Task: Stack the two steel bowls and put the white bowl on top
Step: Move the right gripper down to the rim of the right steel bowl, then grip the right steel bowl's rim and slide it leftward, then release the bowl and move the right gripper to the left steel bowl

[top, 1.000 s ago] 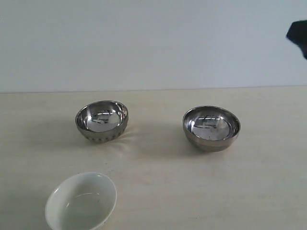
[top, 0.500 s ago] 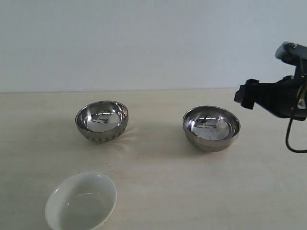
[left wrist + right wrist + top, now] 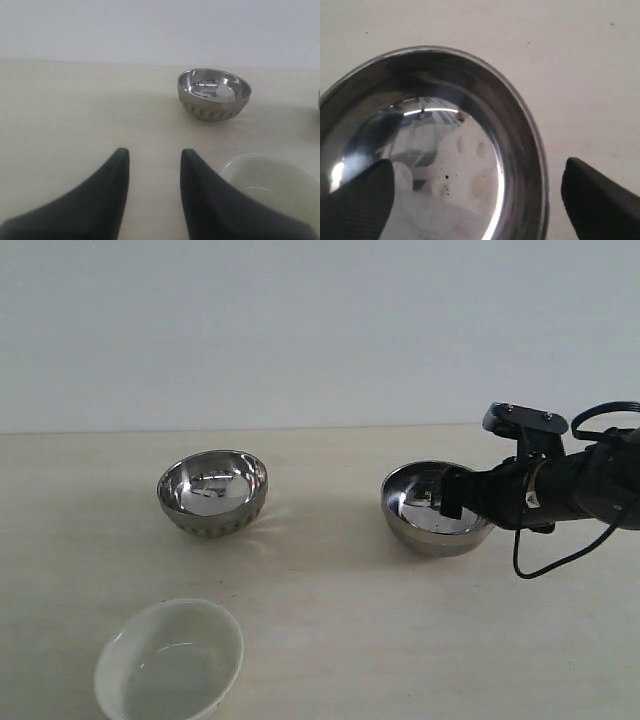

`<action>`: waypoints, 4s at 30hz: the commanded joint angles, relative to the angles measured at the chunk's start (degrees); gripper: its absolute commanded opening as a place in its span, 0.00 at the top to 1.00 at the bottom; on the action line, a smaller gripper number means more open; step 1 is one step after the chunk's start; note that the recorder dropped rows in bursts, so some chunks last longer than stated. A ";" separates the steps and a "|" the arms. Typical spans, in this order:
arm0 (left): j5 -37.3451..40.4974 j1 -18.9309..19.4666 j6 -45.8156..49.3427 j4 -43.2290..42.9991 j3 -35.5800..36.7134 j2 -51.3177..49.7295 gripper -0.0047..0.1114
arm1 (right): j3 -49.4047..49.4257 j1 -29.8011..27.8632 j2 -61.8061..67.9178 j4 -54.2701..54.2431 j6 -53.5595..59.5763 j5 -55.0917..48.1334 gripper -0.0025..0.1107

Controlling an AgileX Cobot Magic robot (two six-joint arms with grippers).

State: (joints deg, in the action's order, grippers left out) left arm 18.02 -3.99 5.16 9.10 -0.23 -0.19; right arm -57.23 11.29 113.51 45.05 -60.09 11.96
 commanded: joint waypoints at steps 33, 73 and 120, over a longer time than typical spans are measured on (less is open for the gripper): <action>0.04 0.16 0.38 0.07 0.23 0.19 0.68 | -1.41 19.04 -7.79 3.97 -0.78 -13.96 0.98; 0.04 0.16 0.38 0.07 0.23 0.19 0.68 | -1.53 21.85 -4.27 3.31 -0.87 -15.58 0.98; 0.04 0.16 0.38 0.07 0.23 0.19 0.68 | -39.62 40.86 17.16 3.54 17.31 -28.86 0.56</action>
State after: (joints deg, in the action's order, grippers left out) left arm 18.02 -3.99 5.16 9.10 -0.23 -0.19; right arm -95.14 51.98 129.57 48.49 -43.87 -15.56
